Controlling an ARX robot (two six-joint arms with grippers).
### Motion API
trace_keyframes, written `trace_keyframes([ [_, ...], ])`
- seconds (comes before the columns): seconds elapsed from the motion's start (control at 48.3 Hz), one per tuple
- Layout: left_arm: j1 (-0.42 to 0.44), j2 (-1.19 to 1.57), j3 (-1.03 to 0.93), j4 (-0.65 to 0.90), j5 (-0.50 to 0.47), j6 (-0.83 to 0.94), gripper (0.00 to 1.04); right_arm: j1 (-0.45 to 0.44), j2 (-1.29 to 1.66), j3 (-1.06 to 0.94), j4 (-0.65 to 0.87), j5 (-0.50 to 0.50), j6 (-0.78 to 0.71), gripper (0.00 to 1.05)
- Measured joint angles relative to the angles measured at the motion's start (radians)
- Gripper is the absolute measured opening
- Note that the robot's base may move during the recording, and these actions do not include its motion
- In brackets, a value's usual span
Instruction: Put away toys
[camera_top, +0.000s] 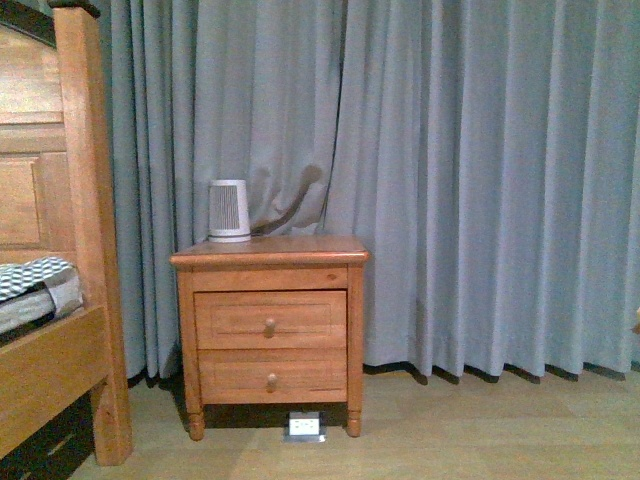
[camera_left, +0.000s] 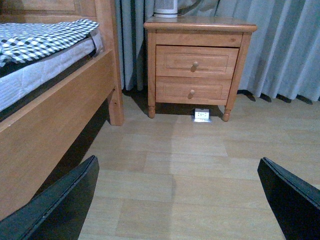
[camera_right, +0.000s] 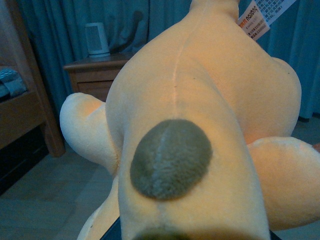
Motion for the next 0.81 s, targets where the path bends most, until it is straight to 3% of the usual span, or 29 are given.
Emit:
trace_keyframes([
  [0.808,0.0,0.0,0.0,0.0,0.001,0.0,0.99,0.0,-0.001,0.0,0.0,0.0,0.0,0.2],
])
